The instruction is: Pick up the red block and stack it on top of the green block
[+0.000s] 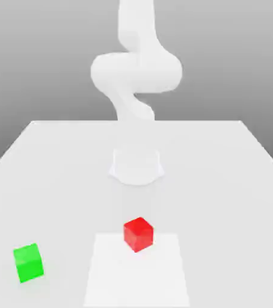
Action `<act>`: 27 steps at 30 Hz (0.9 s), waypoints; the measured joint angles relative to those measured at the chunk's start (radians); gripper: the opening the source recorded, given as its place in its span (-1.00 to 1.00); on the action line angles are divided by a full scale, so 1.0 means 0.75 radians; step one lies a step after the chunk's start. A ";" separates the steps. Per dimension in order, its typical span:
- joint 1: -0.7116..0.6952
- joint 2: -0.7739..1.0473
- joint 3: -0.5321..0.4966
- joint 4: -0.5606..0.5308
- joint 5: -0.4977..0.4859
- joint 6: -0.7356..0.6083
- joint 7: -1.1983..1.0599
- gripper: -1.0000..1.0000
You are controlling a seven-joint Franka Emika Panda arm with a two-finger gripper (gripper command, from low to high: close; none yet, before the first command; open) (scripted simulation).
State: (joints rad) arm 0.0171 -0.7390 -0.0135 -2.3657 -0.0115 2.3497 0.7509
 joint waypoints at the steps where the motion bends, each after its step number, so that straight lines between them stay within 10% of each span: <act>1: 0.011 0.040 -0.009 -0.042 -0.007 0.032 -0.032 0.00; 16: 0.158 0.692 -0.168 -0.686 -0.063 0.543 -0.583 0.00; 23: 0.121 1.160 -0.078 -0.720 0.117 0.916 -0.800 0.00; 24: 0.091 1.204 -0.045 -0.714 0.130 0.954 -0.811 -1.00; 27: 0.091 1.204 -0.045 -0.714 0.129 0.953 -0.810 -1.00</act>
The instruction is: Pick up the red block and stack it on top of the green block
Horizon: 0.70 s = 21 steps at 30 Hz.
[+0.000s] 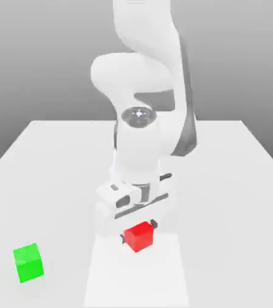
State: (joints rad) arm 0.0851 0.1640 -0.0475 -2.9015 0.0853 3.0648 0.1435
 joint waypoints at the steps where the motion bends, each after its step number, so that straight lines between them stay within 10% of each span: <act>1: 0.000 0.000 0.000 0.000 -0.001 -0.001 0.001 -1.00; 12: -0.009 -0.333 -0.039 -0.042 -0.142 -0.291 0.095 -1.00; 21: -0.330 -0.180 -0.247 0.351 -0.076 -0.535 -0.190 -1.00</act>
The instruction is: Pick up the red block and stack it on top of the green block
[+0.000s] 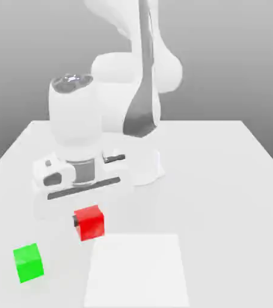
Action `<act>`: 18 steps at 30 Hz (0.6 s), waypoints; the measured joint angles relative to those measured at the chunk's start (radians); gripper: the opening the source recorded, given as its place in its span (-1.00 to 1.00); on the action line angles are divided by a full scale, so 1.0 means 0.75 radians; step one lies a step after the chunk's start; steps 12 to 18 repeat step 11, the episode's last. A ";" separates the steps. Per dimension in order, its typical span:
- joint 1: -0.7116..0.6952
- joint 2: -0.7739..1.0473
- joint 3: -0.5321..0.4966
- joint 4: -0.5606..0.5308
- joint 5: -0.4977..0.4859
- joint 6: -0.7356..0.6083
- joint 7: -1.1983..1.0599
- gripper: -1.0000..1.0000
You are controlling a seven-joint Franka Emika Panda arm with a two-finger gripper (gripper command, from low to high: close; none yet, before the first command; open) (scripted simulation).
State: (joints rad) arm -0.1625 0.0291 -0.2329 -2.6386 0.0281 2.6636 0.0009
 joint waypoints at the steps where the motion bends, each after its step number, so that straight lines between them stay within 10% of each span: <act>1: -0.043 0.023 -0.019 0.048 0.008 -0.026 -0.035 -1.00; 7: -0.150 0.257 0.008 0.167 0.130 0.082 -0.188 -1.00; 8: -0.162 0.296 0.024 0.170 0.152 0.117 -0.205 1.00; 18: -0.162 0.296 0.024 0.170 0.152 0.117 -0.205 1.00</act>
